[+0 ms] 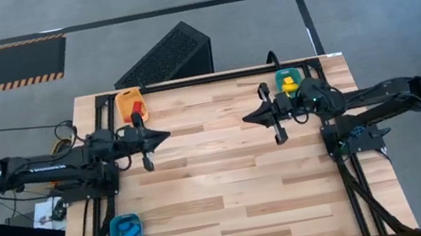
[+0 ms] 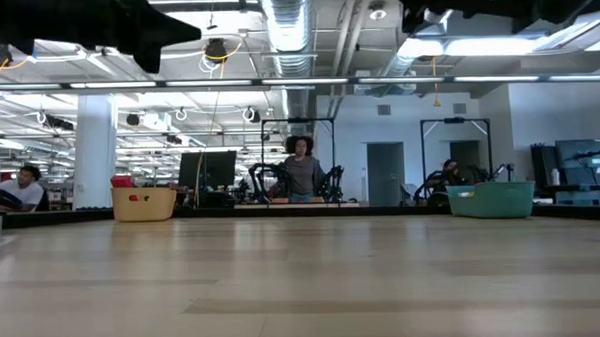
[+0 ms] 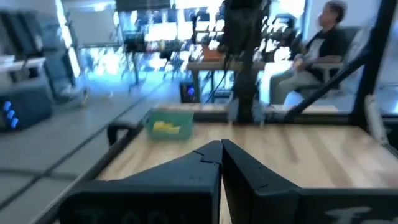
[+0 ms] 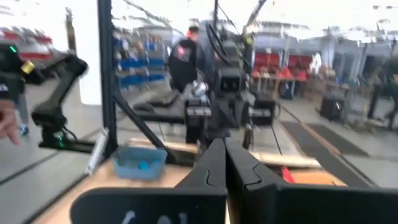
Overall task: Sort & place blocks by color
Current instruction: Return to Home Position
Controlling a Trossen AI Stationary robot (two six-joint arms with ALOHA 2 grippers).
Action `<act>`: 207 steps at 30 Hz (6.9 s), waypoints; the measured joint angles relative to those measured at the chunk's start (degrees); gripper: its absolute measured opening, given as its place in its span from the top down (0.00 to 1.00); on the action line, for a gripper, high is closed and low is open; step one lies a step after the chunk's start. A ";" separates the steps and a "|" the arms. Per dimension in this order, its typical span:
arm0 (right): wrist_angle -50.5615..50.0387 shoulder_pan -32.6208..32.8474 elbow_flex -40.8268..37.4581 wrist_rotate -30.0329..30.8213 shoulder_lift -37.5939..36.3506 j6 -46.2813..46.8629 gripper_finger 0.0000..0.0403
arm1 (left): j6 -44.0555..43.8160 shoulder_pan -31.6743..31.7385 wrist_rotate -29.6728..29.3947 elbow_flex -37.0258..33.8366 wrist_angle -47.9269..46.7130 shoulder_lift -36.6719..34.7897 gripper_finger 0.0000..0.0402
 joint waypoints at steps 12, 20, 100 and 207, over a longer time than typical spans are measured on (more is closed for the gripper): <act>-14.51 -10.52 0.04 -11.88 -5.23 -2.57 0.98 | 1.46 5.88 -4.35 0.02 -8.41 -13.74 1.00; -3.70 -10.83 -6.13 -13.57 -5.15 -2.68 0.98 | 0.94 5.73 -4.77 -4.80 -12.34 -20.15 1.00; 24.93 -28.70 -28.06 -32.92 -8.23 18.64 0.99 | -1.25 13.43 10.24 -8.79 -27.32 -33.45 1.00; -25.59 8.45 -32.11 9.65 -56.91 -4.32 0.99 | -7.33 10.15 9.92 -19.74 -9.62 -37.27 1.00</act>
